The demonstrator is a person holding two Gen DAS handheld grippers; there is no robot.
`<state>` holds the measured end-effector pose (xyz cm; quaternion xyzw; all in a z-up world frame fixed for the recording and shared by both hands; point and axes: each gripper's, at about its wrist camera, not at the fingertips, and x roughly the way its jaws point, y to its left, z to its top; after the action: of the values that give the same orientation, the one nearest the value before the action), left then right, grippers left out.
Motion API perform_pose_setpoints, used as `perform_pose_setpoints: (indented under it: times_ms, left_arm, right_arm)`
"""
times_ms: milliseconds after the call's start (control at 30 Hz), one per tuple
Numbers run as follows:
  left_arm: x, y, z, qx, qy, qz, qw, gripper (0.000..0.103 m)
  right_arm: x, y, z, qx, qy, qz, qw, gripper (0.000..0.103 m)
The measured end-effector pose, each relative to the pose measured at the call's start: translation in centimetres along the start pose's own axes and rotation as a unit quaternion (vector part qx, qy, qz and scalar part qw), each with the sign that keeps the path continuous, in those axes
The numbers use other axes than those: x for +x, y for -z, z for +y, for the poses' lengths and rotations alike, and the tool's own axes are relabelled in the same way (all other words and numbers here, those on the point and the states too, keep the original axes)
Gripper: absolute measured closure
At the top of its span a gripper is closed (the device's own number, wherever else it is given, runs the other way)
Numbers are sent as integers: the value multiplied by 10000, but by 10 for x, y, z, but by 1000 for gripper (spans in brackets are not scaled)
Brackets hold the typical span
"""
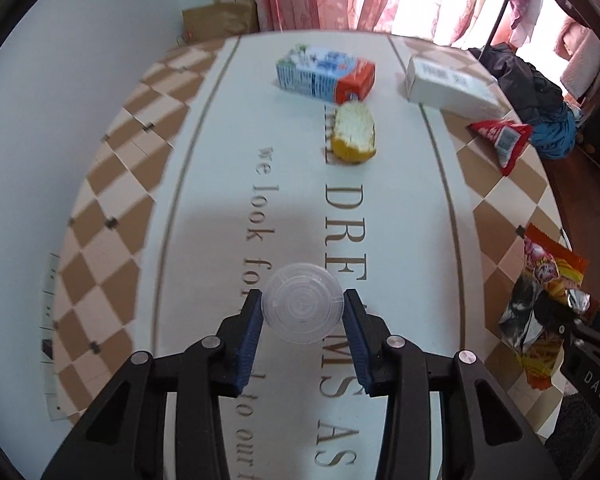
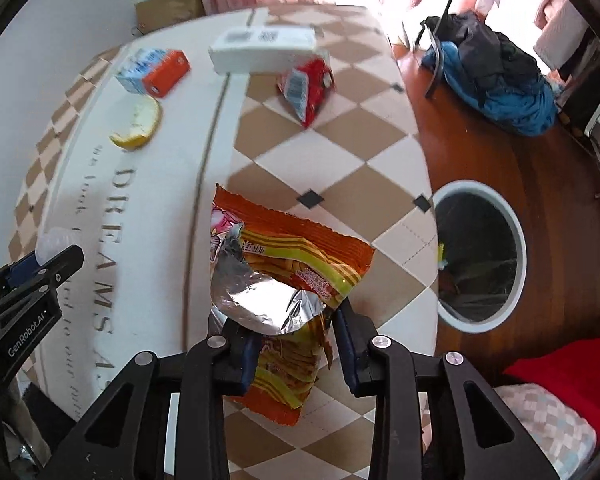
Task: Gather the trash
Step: 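Carry the chip bag and clear lid over the bin with both tools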
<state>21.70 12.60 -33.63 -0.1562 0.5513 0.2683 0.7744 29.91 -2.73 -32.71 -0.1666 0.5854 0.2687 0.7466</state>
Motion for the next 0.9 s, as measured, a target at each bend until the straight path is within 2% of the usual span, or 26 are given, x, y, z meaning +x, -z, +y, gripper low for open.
perform_pose_setpoints:
  times_ms: [200,467,567,700,900]
  left_arm:
    - [-53,3,2,6,-107,-454,9989,67]
    - [-122,0,-20,59,188,-978,9950,67]
    - [-142,-7,-45,247,307,-1149,9926,67]
    - [-162,-16,-93,589,561,-1326,9878,67]
    - [-164,-32,-187,1108,965,-1305,9805,67]
  right_arm:
    - [-42,3,-5,-10,-357,-384,9986,69]
    - [-112,4,-40,251,-716,-1008,9920,69]
    - [-137,4,-72,482,-832,-1231,9877,69]
    - [-161,9,-121,736,-748,-1457,9837,69]
    - [-160,19,-218,1240,-410,-1468,9805,69]
